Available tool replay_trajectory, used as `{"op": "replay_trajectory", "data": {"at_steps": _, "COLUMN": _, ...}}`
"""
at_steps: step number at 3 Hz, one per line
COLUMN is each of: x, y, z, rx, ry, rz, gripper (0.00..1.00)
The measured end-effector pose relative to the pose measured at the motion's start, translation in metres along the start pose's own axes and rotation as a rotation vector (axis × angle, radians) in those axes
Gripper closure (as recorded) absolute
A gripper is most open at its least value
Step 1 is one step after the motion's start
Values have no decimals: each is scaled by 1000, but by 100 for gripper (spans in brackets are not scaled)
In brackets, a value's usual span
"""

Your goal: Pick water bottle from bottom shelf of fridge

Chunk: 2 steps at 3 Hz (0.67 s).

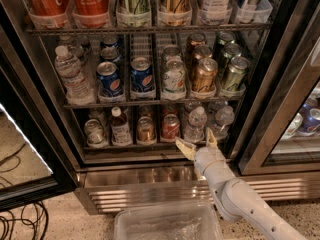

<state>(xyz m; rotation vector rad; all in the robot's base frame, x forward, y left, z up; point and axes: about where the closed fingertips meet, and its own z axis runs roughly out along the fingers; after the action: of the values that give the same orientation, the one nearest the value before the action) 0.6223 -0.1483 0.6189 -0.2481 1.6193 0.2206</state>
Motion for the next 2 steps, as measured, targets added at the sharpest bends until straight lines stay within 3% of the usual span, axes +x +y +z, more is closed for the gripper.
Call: {"op": "replay_trajectory", "data": {"at_steps": 2, "x": 1, "y": -5, "z": 6, "rx": 30, "ry": -15, "rz": -17, "gripper": 27}}
